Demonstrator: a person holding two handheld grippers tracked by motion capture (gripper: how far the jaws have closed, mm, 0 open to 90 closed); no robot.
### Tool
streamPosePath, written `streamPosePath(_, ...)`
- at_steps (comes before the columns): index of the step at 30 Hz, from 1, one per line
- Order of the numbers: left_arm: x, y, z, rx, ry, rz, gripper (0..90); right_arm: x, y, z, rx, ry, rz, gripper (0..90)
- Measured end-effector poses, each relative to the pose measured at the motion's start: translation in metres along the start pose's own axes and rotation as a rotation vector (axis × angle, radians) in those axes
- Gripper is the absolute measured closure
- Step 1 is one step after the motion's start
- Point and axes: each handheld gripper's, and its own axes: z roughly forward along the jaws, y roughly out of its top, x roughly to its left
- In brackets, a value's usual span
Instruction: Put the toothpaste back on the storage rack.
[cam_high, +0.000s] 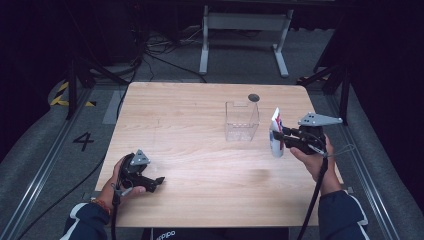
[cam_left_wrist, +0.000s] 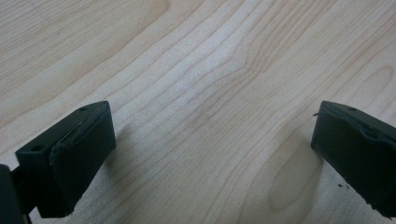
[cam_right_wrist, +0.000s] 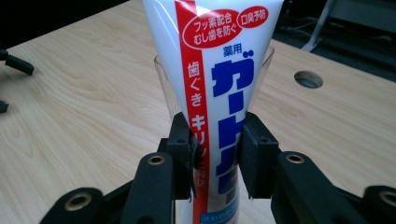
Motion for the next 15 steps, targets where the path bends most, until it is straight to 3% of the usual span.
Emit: streamPosePath(15, 0.000, 0.000, 0.000, 0.000, 0.000, 0.002, 0.3, 0.000, 0.020, 0.001, -0.157, -0.003, -0.009, 69.5)
